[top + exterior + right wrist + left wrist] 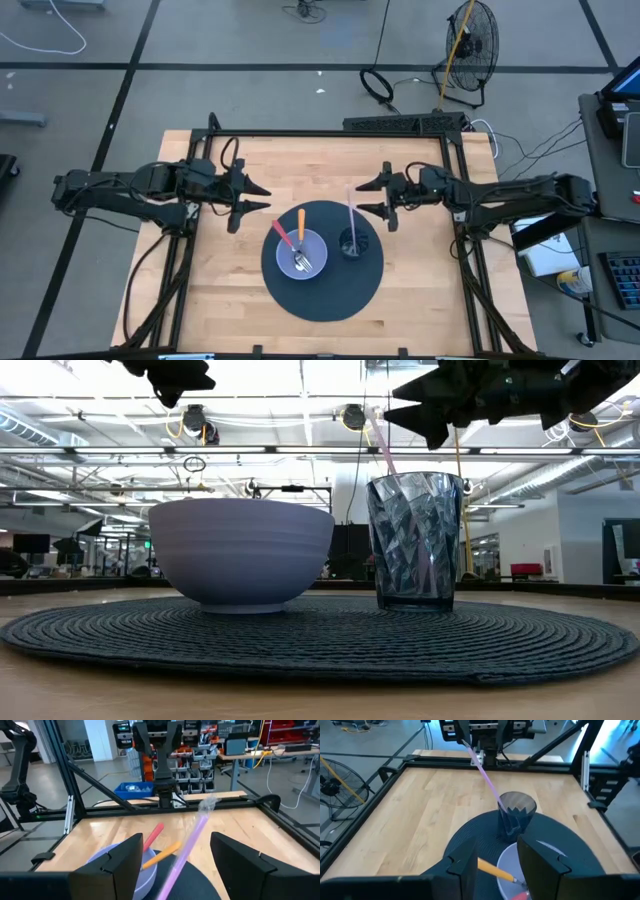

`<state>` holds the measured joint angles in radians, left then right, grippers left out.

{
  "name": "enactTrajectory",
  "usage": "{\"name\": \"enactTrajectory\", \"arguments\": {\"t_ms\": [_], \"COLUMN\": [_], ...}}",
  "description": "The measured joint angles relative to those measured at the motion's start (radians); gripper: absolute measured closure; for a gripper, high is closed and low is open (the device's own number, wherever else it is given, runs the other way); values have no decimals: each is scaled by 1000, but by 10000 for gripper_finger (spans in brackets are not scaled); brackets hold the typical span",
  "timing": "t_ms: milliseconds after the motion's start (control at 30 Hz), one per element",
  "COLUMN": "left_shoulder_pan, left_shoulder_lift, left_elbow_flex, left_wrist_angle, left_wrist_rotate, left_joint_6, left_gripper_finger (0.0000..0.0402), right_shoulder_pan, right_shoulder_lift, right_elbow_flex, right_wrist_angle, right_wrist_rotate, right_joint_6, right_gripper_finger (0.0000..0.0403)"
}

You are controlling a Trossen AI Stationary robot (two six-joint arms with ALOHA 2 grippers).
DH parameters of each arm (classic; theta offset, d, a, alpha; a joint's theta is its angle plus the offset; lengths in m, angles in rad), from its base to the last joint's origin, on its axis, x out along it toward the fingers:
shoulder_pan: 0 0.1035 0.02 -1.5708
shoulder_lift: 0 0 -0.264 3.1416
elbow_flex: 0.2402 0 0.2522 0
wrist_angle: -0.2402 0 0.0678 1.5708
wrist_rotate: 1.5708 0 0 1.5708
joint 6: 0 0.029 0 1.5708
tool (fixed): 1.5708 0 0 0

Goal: Pick & Place Utensil
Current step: Return to Home Position

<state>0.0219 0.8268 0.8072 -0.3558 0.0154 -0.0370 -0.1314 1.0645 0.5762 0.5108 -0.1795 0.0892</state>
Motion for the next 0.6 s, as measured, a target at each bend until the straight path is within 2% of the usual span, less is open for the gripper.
{"name": "enactTrajectory", "arguments": {"t_ms": [200, 333, 400, 600], "left_shoulder_pan": [0, -5, -17, -87], "left_shoulder_lift": [0, 0, 0, -5], "left_elbow_flex": [0, -1, -1, -1], "left_wrist_angle": [-3, -16, 0, 75], "left_wrist_rotate": [0, -14, -50, -188], "left_joint_6": [-19, 26, 63, 152], "left_gripper_finger": [256, 256, 256, 256], "right_shoulder_pan": [0, 0, 0, 9], "right_shoulder_lift": [-82, -164, -208, -329], "right_elbow_flex": [0, 0, 0, 0], "right_wrist_angle": [-72, -151, -197, -388], "right_wrist_rotate": [43, 144, 180, 183], "right_joint_6": [-66, -103, -106, -107], "right_gripper_finger": [175, 175, 175, 180]}}
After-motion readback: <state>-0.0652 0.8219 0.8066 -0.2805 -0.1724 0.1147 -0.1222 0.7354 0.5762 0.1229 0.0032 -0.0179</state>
